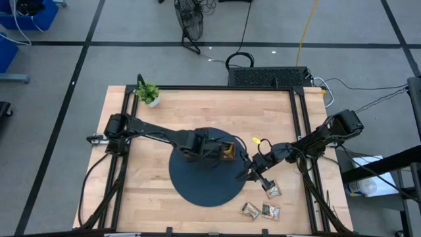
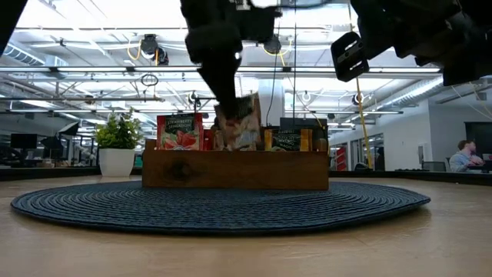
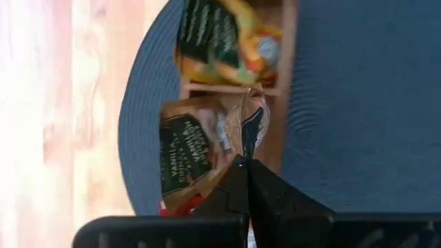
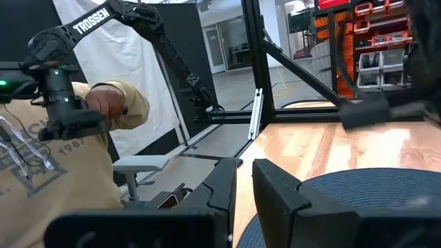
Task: Pick & Place Tea
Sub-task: Put the brown tea bag into the middle section of the wooden organizer
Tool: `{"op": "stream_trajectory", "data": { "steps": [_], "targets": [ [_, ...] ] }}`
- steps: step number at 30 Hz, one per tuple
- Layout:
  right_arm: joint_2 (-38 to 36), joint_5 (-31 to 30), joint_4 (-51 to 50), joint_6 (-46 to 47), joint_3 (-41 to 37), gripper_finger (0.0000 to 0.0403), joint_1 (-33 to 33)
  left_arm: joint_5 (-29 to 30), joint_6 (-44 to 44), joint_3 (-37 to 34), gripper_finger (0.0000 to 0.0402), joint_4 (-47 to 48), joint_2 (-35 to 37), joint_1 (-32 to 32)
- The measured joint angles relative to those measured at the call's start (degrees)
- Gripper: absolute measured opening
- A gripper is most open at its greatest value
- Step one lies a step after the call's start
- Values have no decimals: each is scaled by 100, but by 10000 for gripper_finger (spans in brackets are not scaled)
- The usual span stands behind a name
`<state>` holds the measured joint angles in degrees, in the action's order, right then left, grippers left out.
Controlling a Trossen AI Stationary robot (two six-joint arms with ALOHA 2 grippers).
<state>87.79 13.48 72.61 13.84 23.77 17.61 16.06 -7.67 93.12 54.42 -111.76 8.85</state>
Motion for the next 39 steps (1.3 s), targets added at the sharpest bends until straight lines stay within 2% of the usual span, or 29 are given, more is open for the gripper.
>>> {"op": "stream_trajectory", "data": {
  "steps": [10, 14, 18, 23, 35, 39],
  "targets": [
    [0, 4, -34, -15, 0, 34, 0, 179, -469, 0, 1, 361, -46, -250],
    [0, 5, -34, -15, 0, 34, 0, -161, -602, 0, 1, 388, -46, -309],
    [0, 6, -34, -16, 0, 34, 0, -257, -609, 0, 1, 340, -46, -304],
    [0, 6, -34, -17, 0, 33, 0, -812, -617, 0, 1, 237, -46, -297],
    [0, 6, -45, -17, 2, 34, 0, -475, -656, -2, 1, 227, -632, -294],
    [0, 6, -47, -17, 1, 34, 0, -25, -884, -2, 1, 246, -636, -272]
  ]
}}
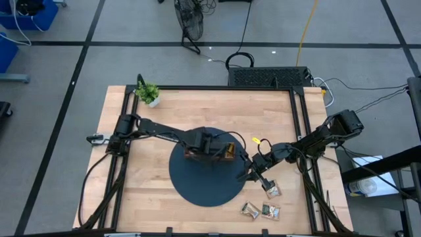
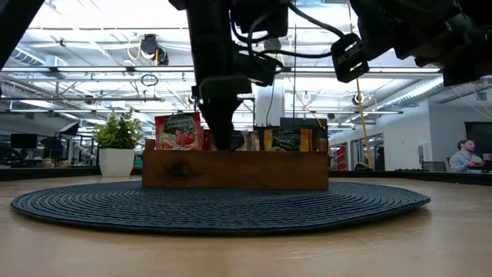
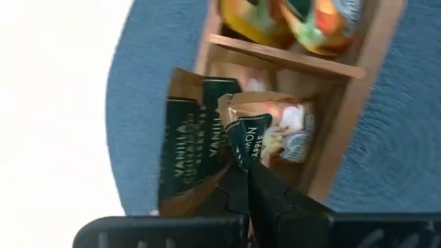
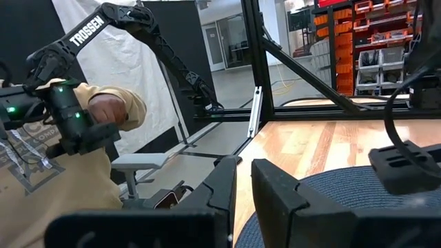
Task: Pick & Place Tea
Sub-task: Put the brown tea bag into the middle section of the wooden organizer
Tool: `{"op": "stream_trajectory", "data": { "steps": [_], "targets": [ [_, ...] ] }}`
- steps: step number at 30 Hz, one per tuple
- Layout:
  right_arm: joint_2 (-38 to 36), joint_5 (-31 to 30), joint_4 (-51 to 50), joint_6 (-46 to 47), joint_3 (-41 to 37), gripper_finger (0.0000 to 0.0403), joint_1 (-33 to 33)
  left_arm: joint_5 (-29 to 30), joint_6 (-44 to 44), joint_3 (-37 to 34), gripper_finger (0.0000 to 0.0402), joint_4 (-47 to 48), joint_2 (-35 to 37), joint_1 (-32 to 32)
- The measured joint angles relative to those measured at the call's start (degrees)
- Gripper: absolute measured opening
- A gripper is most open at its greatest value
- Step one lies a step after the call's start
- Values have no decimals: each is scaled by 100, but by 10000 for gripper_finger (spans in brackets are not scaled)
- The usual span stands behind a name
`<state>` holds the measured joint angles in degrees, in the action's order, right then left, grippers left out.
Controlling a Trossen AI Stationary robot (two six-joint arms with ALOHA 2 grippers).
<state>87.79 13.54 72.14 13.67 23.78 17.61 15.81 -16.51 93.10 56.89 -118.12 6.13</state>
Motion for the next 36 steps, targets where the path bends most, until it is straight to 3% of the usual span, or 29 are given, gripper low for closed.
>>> {"op": "stream_trajectory", "data": {
  "steps": [11, 16, 36],
  "targets": [
    [0, 0, 1, -45, 1, 33, 0, 513, 19, -2, 7, -5, 52, 37],
    [0, 0, 0, -94, 1, 34, 0, 279, 159, -2, 28, -5, 52, 39],
    [2, -7, -83, -107, -1, 34, -2, 549, 552, 11, 198, 30, 427, 33]
  ]
}}
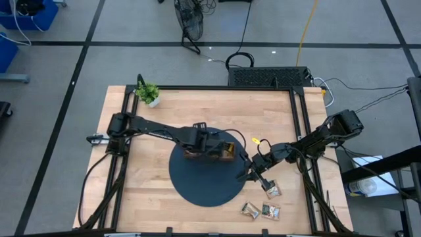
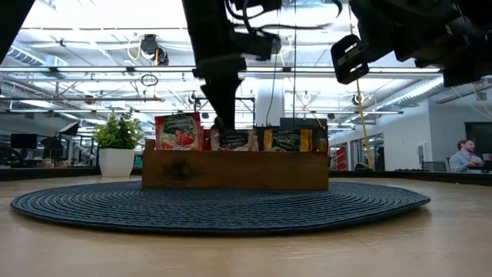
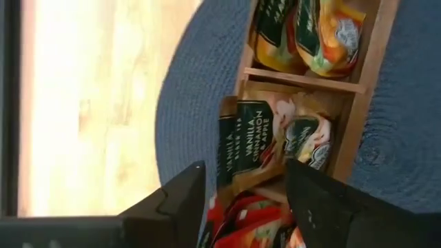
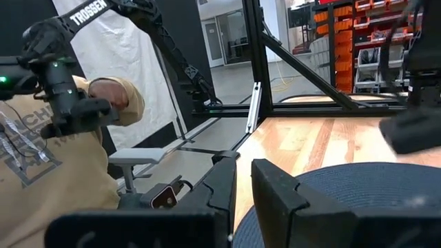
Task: Pick & Place Tea
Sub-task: Put the brown tea bag into the middle section of the wooden organizer
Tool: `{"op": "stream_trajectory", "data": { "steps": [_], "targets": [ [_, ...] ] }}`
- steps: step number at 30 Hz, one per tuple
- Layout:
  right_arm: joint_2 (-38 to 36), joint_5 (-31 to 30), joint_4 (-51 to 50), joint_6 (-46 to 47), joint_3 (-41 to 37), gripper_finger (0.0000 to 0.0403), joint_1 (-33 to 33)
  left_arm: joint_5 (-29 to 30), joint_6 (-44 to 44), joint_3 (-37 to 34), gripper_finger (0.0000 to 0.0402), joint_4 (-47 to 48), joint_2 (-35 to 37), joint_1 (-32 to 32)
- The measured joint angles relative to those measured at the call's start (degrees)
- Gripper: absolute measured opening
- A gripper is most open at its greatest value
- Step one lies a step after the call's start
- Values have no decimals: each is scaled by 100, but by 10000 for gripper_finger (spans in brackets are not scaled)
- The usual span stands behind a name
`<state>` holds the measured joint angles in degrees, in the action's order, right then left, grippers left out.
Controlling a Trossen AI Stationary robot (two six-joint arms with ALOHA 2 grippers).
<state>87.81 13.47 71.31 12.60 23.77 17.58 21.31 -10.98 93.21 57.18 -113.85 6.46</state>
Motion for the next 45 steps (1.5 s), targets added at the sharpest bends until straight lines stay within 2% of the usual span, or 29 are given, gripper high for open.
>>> {"op": "stream_trajectory", "data": {
  "steps": [2, 5, 8, 10, 14, 16, 23, 30, 36, 45],
  "targets": [
    [0, -4, -8, 4, 4, 34, 2, -45, -106, 0, 206, 31, 132, 0],
    [0, -5, -12, 7, 4, 34, 2, -421, -108, 0, 212, 70, 248, 0],
    [0, -9, -44, 6, 4, 34, 2, -563, 99, 0, 201, 60, 257, 61],
    [0, -10, -44, 2, 4, 34, 0, -456, 291, 0, 168, 22, 256, 176],
    [0, -13, -46, 0, 4, 34, 1, -483, 531, 0, 50, -210, 34, 310],
    [0, -13, -57, -2, 4, 34, 2, -557, 511, -8, 15, -221, -82, 297],
    [0, -15, -48, -22, 0, 34, 1, -793, 623, -9, 5, -386, -333, 302],
    [0, -15, -48, -22, 0, 34, 1, -627, 603, -4, 3, -443, -320, 118],
    [0, -15, -64, -23, 1, 34, 2, -1282, 667, -278, 2, -814, -320, -13],
    [0, -15, -129, -140, 1, 34, 2, -1399, 678, -676, 1, -1212, -309, -55]
  ]
}}
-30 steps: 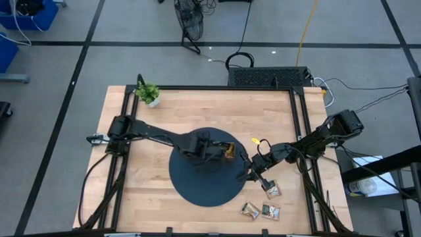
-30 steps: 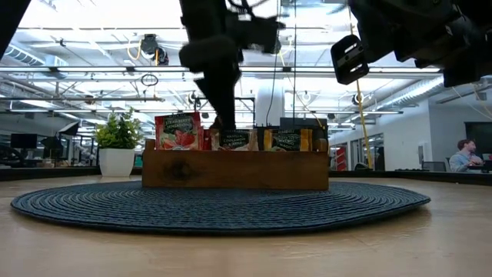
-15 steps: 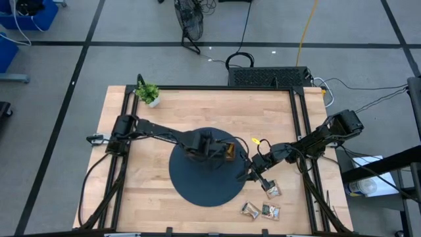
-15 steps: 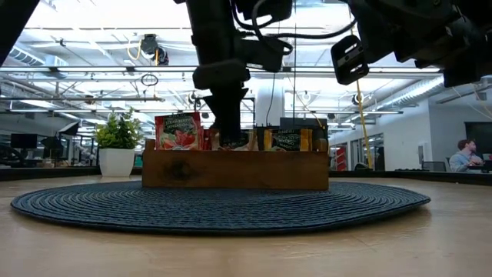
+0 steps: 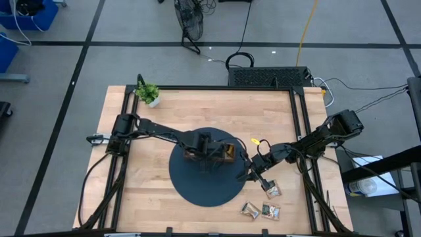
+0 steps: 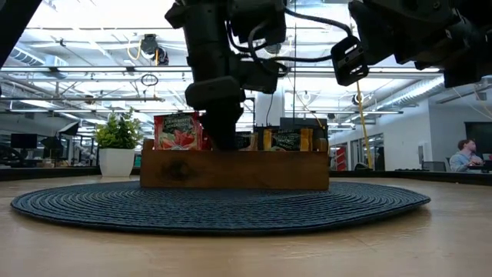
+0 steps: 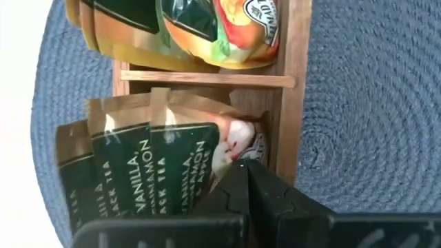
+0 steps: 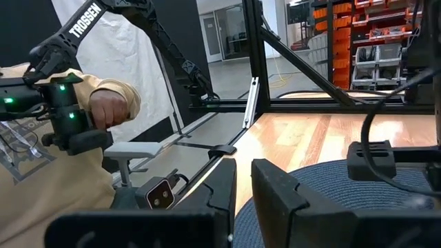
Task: Pick & Place Tea
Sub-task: Put the brown tea bag into the middle section of the wooden organizer
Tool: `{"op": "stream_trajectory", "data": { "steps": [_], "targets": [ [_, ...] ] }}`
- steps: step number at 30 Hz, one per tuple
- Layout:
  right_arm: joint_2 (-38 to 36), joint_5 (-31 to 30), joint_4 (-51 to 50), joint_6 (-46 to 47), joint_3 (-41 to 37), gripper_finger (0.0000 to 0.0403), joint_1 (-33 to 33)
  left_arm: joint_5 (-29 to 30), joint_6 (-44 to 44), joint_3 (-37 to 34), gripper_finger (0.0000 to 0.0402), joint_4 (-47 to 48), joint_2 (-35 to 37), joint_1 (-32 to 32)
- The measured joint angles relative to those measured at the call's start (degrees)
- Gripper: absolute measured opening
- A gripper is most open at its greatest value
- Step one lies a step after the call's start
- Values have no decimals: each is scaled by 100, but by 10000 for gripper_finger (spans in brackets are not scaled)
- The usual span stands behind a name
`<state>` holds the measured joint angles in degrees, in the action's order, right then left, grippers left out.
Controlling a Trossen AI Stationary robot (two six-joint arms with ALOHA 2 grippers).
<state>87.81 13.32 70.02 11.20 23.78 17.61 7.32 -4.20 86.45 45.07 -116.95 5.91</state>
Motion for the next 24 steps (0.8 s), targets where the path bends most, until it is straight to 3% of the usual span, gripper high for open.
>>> {"op": "stream_trajectory", "data": {
  "steps": [11, 24],
  "targets": [
    [0, 0, -4, 4, -1, 34, 0, -261, -247, -401, 1, -525, 15, -204],
    [0, 0, -1, 7, -1, 34, 0, 725, -637, -412, 1, -463, -8, -79]
  ]
}}
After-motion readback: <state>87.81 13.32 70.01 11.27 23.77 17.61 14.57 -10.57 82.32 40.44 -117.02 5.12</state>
